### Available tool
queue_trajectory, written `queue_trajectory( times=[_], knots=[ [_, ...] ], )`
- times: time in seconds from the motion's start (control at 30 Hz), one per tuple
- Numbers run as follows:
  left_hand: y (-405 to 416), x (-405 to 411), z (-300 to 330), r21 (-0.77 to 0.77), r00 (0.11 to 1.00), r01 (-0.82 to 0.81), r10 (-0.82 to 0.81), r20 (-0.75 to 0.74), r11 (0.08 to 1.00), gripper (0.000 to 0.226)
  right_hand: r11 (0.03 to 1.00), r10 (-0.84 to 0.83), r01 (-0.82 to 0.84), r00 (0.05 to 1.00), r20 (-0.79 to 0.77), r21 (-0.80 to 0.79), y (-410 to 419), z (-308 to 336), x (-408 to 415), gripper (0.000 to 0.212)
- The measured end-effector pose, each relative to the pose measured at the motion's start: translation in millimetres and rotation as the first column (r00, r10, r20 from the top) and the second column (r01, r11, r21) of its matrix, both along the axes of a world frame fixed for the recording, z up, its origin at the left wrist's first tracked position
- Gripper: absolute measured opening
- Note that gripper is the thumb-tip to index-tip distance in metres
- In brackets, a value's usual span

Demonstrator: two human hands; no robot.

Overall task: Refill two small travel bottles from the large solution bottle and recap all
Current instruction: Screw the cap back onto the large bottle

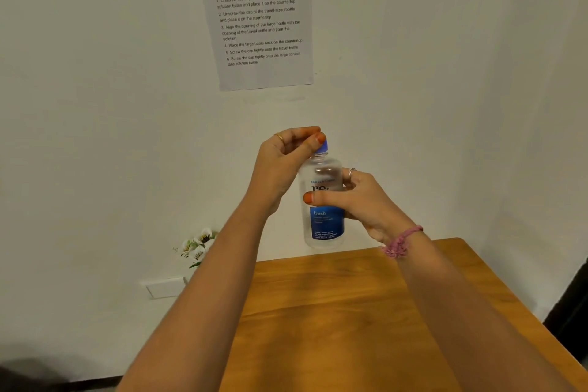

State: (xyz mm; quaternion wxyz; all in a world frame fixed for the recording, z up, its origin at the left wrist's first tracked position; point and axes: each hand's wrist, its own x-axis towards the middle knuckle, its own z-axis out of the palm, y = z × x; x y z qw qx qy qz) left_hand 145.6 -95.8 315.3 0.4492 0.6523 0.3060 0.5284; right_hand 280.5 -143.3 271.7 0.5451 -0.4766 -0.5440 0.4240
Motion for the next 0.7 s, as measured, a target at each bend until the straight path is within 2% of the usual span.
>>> queue_trajectory(
  times=[0.17,0.3,0.53,0.6,0.7],
  knots=[
    [3.6,3.2,-7.2,0.016,1.0,-0.018,0.018,-0.008,1.0,0.022,1.0,0.0,0.0,1.0,0.009,-0.018,4.2,-7.6,3.6,0.036],
    [6.2,3.8,-14.9,0.016,0.999,-0.001,0.001,-0.034,1.0,0.027,0.998,-0.004,0.007,0.999,0.043,-0.058,9.0,-13.7,7.3,0.046],
    [11.0,-2.7,-42.1,-0.134,0.991,0.108,-0.117,-0.062,0.985,0.058,0.985,0.095,-0.08,0.991,0.095,-0.151,14.7,-32.2,25.1,0.05],
    [11.4,-6.0,-54.2,-0.182,0.984,0.108,-0.131,-0.121,0.977,0.069,0.979,0.11,-0.088,0.987,0.113,-0.184,16.5,-41.8,30.9,0.052],
    [8.8,-8.0,-80.1,-0.236,0.925,0.085,-0.165,-0.343,0.968,0.07,0.97,0.133,-0.099,0.981,0.144,-0.221,17.6,-63.5,39.6,0.062]
  ],
)
